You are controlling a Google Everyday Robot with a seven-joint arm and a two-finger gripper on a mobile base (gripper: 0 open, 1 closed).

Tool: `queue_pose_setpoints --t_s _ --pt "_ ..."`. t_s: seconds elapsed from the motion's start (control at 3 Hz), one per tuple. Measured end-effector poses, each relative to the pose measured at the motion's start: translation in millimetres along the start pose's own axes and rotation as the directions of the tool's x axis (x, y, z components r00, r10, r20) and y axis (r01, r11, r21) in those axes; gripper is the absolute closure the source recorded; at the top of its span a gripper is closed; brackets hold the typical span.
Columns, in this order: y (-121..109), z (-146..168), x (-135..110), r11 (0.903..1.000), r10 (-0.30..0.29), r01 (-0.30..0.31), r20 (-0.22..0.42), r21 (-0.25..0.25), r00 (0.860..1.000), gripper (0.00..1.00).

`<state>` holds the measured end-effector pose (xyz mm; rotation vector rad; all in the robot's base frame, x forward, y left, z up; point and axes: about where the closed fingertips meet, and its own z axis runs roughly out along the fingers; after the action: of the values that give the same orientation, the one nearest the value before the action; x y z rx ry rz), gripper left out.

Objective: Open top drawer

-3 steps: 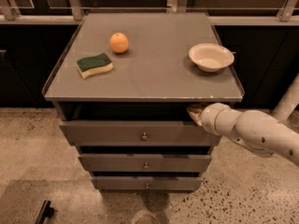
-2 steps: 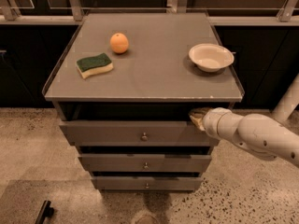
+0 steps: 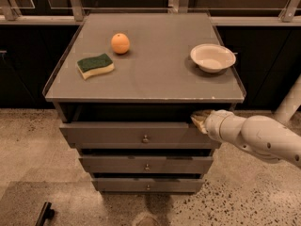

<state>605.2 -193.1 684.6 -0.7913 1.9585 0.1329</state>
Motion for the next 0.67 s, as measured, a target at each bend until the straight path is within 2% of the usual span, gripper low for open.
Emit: queue_pose_setpoints --t_s 0.33,0.67 --pt "7.0 -19.5 -2.7 0.9984 -0.018 0.016 -0.022 -0.054 1.000 1.00" --pt "37.3 -67.5 -10.8 0.9734 -0.107 0.092 -0.062 -0.210 0.992 1.00"
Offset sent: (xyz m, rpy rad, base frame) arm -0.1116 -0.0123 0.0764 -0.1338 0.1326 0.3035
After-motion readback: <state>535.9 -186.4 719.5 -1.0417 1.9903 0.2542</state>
